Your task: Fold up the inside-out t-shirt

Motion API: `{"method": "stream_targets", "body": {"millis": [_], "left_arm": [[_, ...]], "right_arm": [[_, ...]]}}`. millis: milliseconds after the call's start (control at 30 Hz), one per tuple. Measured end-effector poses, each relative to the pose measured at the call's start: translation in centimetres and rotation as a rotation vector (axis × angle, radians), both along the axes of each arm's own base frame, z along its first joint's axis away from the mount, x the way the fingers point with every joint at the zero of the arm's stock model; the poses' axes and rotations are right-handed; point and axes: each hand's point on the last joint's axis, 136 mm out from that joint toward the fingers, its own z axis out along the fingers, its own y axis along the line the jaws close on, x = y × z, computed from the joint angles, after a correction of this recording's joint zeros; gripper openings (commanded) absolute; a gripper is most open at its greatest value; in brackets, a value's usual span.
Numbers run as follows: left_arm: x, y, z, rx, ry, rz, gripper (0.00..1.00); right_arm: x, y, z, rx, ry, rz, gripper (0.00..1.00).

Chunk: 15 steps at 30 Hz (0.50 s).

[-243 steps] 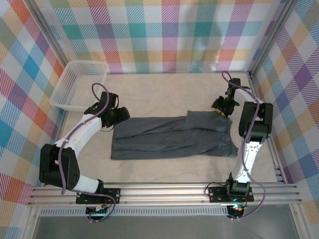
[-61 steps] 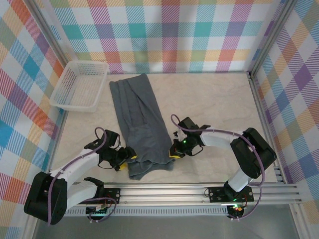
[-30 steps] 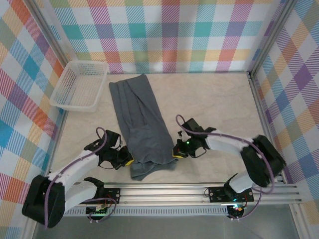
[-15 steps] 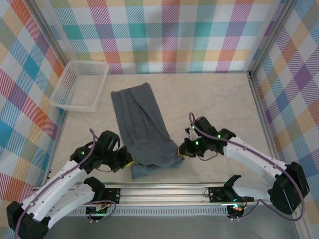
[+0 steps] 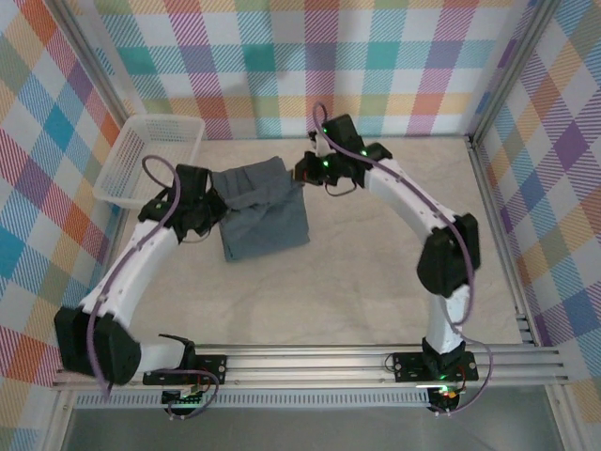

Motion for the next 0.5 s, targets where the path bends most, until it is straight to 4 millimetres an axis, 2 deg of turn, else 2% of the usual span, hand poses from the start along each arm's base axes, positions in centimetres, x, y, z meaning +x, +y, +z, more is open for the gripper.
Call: {"method": "stream_targets", "body": {"millis": [100,133,167,200,233,267,333,367,433,500], "left_arm": [[4.6,1.6,-1.2,0.017,-0.003,0.046,0.03],[6.2,2.1,-1.6,0.020,-0.008,0.061,0.15],[7.7,2.7,-2.2,0.025,-0.012,0.073,0.34],[9.1,3.2,-2.8,0.027,-0.016,0.084,0.47],[10.7,3.7,-3.4,0.027,-0.021,0.090,0.57],[12.3,4.1,-3.9,0.025,-0.023,0.093,0.60],[14.9,4.7,-4.8,0.016,-0.040,0.099,0.61],[15.6,5.0,-5.2,0.013,-0.051,0.104,0.63],[15.4,5.6,-5.8,0.013,-0.057,0.117,0.65],[14.2,5.8,-5.9,0.011,-0.066,0.128,0.66]], "right_arm": [[4.3,1.5,-0.6,0.004,-0.049,0.000,0.03],[5.8,2.0,-0.9,0.003,-0.068,0.000,0.27],[7.2,2.6,-1.1,0.007,-0.086,0.000,0.52],[8.6,3.0,-1.3,0.011,-0.112,0.001,0.64],[9.9,3.5,-1.3,0.022,-0.144,0.003,0.78],[10.9,3.6,-1.4,0.033,-0.166,0.003,0.84],[11.8,3.2,-2.2,0.033,-0.170,0.007,0.87],[11.9,2.6,-2.7,0.023,-0.158,0.011,0.88],[11.8,1.1,-3.7,-0.005,-0.123,0.015,0.88],[10.7,-0.9,-5.1,-0.055,-0.059,0.015,0.87]]}}
